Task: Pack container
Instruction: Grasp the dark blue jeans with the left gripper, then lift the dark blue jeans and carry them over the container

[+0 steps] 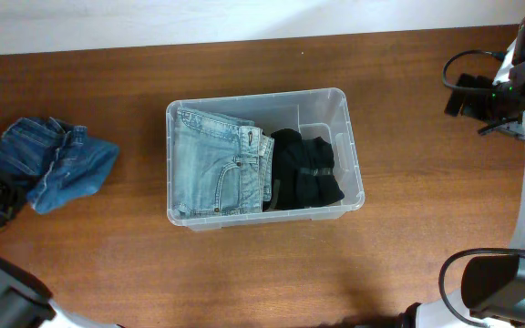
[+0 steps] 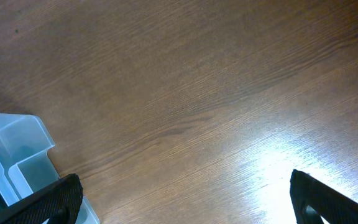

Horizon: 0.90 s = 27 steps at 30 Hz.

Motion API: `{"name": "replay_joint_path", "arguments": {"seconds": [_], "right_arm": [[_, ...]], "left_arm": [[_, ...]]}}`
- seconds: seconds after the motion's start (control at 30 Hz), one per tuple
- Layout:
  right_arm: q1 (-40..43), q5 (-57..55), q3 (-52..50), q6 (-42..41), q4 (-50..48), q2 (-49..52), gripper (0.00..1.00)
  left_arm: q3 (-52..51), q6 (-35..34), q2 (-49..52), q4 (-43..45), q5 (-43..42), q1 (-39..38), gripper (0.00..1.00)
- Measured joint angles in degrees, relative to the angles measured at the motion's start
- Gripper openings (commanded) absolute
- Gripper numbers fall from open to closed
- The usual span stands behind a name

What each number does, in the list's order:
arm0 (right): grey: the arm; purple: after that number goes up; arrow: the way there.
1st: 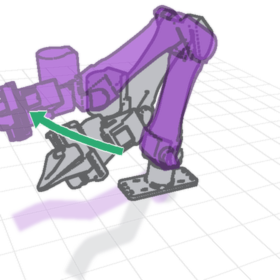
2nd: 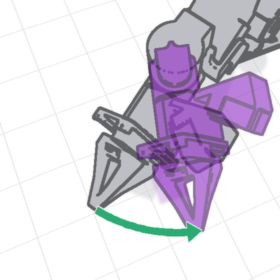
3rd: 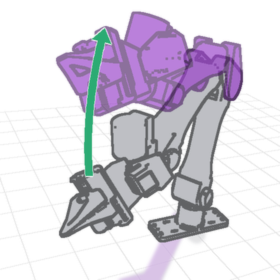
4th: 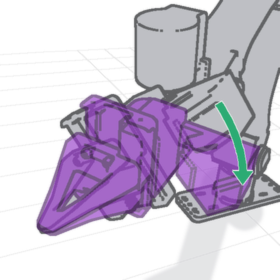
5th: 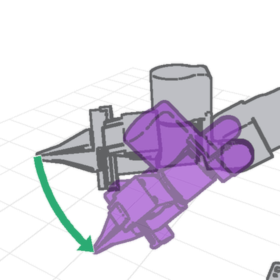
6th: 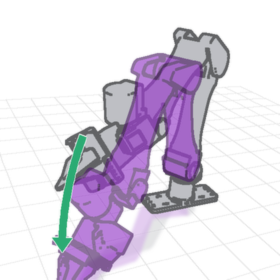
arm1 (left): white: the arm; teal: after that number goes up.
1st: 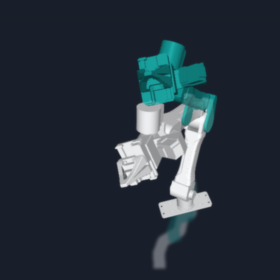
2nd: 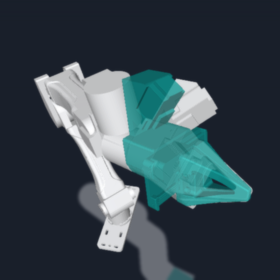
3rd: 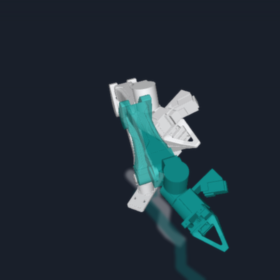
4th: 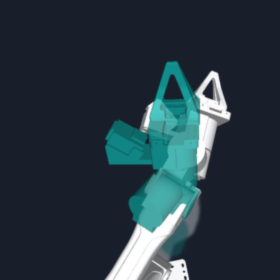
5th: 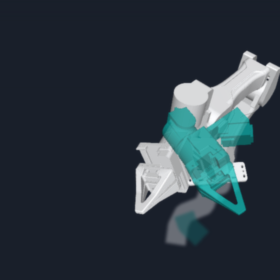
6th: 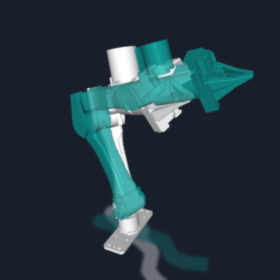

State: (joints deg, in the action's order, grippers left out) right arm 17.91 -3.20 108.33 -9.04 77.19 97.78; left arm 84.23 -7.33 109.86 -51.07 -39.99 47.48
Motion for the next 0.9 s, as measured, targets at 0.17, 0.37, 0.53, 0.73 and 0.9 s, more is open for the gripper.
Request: {"name": "replay_joint_path", "arguments": {"seconds": [0.17, 0.37, 0.53, 0.73, 0.9], "right_arm": [[0.0, 0.0, 0.0, 0.0, 0.0, 0.0, 0.99], [0.0, 0.0, 0.0, 0.0, 0.0, 0.0, 0.99], [0.0, 0.0, 0.0, 0.0, 0.0, 0.0, 0.99], [0.0, 0.0, 0.0, 0.0, 0.0, 0.0, 0.99], [0.0, 0.0, 0.0, 0.0, 0.0, 0.0, 0.99]], "left_arm": [[0.3, -3.5, -7.5, 0.0, 3.0, -2.6, 0.01], [3.5, -6.4, -11.1, -1.0, 7.2, -8.5, 0.01], [8.4, -7.7, -12.3, -3.9, 11.1, -15.0, 0.01], [13.0, -9.4, -12.5, -5.4, 13.9, -20.1, 0.01], [16.8, -10.5, -12.5, -5.6, 13.0, -22.4, 0.01]]}}
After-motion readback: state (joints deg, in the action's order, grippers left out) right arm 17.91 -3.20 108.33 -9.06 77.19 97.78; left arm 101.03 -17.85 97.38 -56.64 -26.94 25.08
